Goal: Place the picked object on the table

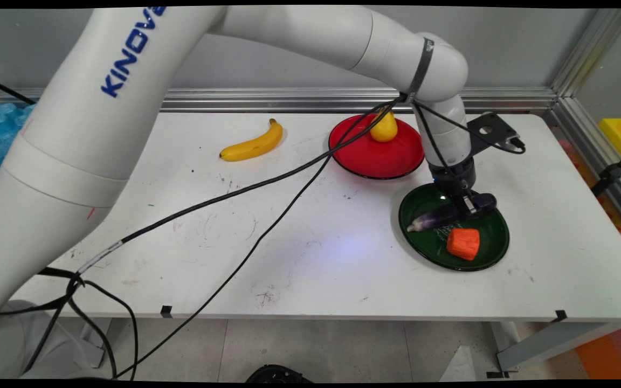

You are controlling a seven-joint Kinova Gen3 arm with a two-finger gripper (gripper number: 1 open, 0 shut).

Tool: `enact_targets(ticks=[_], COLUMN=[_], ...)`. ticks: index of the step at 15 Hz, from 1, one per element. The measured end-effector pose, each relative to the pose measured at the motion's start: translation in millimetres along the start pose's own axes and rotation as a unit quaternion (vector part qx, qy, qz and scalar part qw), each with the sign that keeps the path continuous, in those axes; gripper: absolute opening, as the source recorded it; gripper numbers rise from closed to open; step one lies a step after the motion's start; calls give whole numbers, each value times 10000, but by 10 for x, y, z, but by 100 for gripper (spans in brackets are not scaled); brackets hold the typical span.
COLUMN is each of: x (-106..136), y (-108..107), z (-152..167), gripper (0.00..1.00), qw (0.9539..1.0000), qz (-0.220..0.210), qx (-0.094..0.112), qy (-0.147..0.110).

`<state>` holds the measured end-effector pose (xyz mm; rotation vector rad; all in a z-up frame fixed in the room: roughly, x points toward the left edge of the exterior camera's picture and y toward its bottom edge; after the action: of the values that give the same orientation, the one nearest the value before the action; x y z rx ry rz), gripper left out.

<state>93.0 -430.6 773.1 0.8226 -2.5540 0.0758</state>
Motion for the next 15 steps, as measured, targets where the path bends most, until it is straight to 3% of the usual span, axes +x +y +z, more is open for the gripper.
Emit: enact_targets(ticks=[7, 12, 15], x=[15, 42, -91], y=[-2, -3, -57], z=[-268, -759, -1131], gripper=[0, 0, 0], qw=[9998, 9990, 9984], qz=[158, 378, 505], qx=[14, 96, 194], qy=[99, 235, 182])
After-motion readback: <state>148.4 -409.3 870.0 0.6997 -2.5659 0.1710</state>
